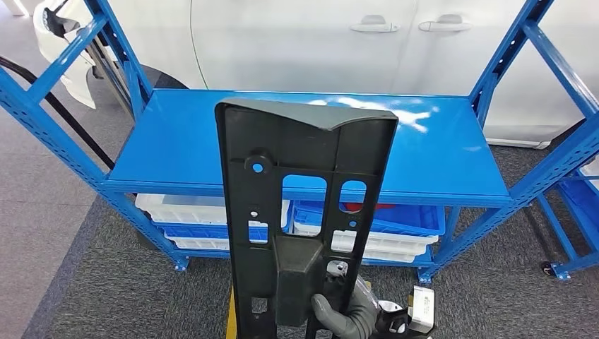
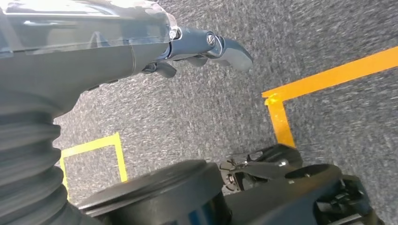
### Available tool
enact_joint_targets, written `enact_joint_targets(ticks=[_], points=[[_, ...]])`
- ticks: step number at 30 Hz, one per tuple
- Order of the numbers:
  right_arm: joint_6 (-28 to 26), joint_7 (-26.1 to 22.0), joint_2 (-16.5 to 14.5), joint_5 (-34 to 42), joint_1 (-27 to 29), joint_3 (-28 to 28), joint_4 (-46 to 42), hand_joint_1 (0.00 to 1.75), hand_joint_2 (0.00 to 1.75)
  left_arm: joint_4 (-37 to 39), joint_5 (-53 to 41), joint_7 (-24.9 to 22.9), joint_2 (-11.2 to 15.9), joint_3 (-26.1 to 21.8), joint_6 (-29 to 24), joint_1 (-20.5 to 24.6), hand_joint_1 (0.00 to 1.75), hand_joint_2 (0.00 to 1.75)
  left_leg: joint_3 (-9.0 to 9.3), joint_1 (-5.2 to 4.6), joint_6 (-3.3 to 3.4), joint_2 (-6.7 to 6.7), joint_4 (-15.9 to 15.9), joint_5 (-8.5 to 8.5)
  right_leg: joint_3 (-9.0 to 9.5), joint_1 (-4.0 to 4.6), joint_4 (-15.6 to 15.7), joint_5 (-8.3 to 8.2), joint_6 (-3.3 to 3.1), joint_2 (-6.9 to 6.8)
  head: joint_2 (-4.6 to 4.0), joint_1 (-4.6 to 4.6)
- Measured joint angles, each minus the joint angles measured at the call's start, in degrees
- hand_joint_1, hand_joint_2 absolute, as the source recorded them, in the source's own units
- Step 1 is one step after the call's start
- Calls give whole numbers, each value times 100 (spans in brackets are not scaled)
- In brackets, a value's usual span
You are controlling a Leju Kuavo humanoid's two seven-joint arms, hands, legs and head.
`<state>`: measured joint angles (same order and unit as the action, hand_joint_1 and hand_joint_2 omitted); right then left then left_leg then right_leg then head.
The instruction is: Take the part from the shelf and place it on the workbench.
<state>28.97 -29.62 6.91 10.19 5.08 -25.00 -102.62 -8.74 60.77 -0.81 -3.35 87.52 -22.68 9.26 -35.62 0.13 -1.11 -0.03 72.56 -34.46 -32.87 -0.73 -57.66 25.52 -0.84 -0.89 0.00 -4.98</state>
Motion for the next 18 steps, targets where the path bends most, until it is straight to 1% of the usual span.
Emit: enact_joint_targets(ticks=[1, 2, 3, 4, 5, 7, 8, 9, 10, 11, 12, 13, 14, 15, 16, 17, 18], points=[[3, 0, -1, 0, -1, 0, 4, 175, 175, 0, 9, -4, 2, -1, 0, -10, 0, 175, 175, 24, -12, 1, -262, 152, -20, -5, -18, -10, 12, 4, 0, 0], [8, 0, -3, 0, -2, 0, 6, 175, 175, 0, 18, -9, 4, -2, -2, -26, 0, 175, 393, 48, -23, 0, -658, 311, -41, -10, -44, -17, 30, 8, 0, 0], [12, 0, -8, 0, -5, 0, 7, 175, 175, 0, 26, -12, 5, -2, -3, -44, 0, 175, 569, 54, -23, -2, -1015, 420, -69, -3, -77, -24, 57, 13, 0, 0], [16, 0, -15, 0, -8, 0, 7, 175, 175, 0, 32, -13, 5, -1, -4, -60, 0, 175, 676, 56, -4, -8, -1266, 475, -104, 5, -106, -37, 86, 17, 0, 0], [20, 0, -23, 0, -12, 0, 7, 175, 175, 0, 36, -11, 6, -2, -4, -75, 0, 175, 708, 51, 27, -15, -1400, 487, -143, 15, -127, -59, 125, 19, 0, 0], [28, 0, -32, 0, -18, 0, 7, 175, 175, 0, 35, -5, 5, -3, -3, -86, 0, 175, 646, 32, 123, -28, -1414, 513, -197, 19, -128, -120, 207, 19, 0, 0], [33, -1, -33, 0, -20, 1, 7, 175, 175, 0, 35, -4, 4, -4, -2, -87, 0, 175, 621, 33, 170, -25, -1420, 548, -214, 8, -137, -120, 246, 21, 0, 0], [35, -1, -33, 0, -23, 3, 7, 175, 175, 0, 34, -7, 2, -4, -1, -84, 0, 175, 601, 36, 216, -19, -1431, 584, -245, -4, -197, -55, 276, 26, 0, 1], [37, -1, -34, 0, -26, 4, 6, 175, 175, 0, 34, -10, 0, -4, 2, -81, 0, 175, 576, 43, 259, -10, -1444, 625, -316, -12, -370, 95, 299, 32, 0, 1], [37, 0, -34, 0, -28, 6, 5, 175, 175, 0, 34, -13, -1, -4, 6, -76, 0, 175, 544, 44, 290, -1, -1449, 663, -428, -19, -657, 312, 316, 37, 0, 1], [36, 2, -35, -1, -29, 7, 5, 175, 175, 0, 34, -15, -1, -5, 9, -73, 0, 175, 499, 35, 311, 3, -1447, 697, -566, -18, -1025, 547, 328, 39, 0, 1], [35, 3, -35, -1, -29, 7, 6, 175, 175, 0, 36, -15, -1, -5, 13, -69, 0, 175, 450, 22, 323, 6, -1443, 730, -690, -17, -1391, 735, 334, 40, 0, 0], [33, 5, -36, -2, -29, 7, 6, 175, 175, 0, 37, -14, -1, -7, 15, -67, 0, 175, 407, 7, 328, 7, -1439, 760, -745, -16, -1622, 825, 331, 40, 0, 0], [33, 7, -38, -2, -29, 7, 6, 175, 175, 0, 40, -13, -1, -8, 16, -65, 0, 175, 371, -7, 330, 6, -1435, 786, -696, -12, -1649, 809, 316, 40, 0, 0], [33, 8, -41, -2, -31, 7, 5, 175, 175, 0, 43, -8, -1, -9, 15, -63, 0, 175, 346, -21, 329, 4, -1432, 809, -530, -4, -1444, 694, 288, 41, 0, 0], [37, 9, -44, -2, -37, 7, 3, 175, 175, 0, 46, -3, -2, -10, 14, -62, 0, 175, 331, -33, 323, 2, -1430, 828, -273, 12, -1057, 526, 244, 43, 0, 0], [41, 10, -47, -2, -51, 7, 2, 175, 175, 0, 49, 5, -7, -11, 12, -61, 0, 175, 319, -47, 312, 1, -1429, 845, -16, 36, -635, 407, 191, 43, 0, 0]])
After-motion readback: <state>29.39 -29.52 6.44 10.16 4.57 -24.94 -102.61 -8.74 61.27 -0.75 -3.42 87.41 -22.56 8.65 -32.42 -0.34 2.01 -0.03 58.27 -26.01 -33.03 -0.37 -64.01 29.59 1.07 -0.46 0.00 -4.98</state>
